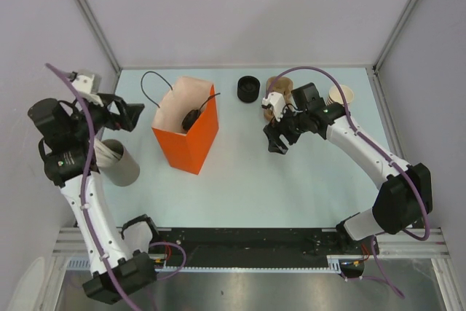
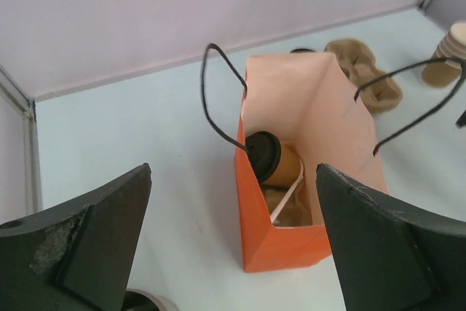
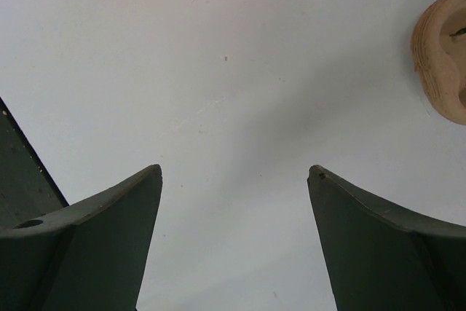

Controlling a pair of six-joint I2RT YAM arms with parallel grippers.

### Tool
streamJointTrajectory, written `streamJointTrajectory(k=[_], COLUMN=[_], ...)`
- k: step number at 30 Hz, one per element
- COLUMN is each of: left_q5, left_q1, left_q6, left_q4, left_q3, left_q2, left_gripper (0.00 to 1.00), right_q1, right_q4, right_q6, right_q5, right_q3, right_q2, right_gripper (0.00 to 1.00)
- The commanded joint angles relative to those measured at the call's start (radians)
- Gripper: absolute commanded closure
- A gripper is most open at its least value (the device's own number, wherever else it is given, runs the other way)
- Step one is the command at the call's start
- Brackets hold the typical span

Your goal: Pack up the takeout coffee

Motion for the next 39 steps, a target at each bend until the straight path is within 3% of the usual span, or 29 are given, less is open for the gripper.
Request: streamJointTrajectory(k=[1, 8, 39], left_q5=[0.263, 0.289, 0.264], left_q1=[0.159, 0.184, 0.184], left_q6=[-0.269, -0.333, -0.348], left_q4=[0.271, 0.419, 0.518], left_q3=[-0.108, -0.249, -0.401], left_q2=[0.022, 0.008, -0.072], left_gripper=[0.01, 0.01, 0.01], right_q1=[-0.003, -0.003, -0.031], right_q4=[0.009, 0.006, 0.022], right_q6=[-0.014, -0.024, -0.002], right_q5=[-0.019, -0.027, -0.036], right_q3=[0.0, -0.002, 0.0], right_q2=[-0.04, -0.04, -0.045], right_gripper=[0.13, 0.0, 0.0])
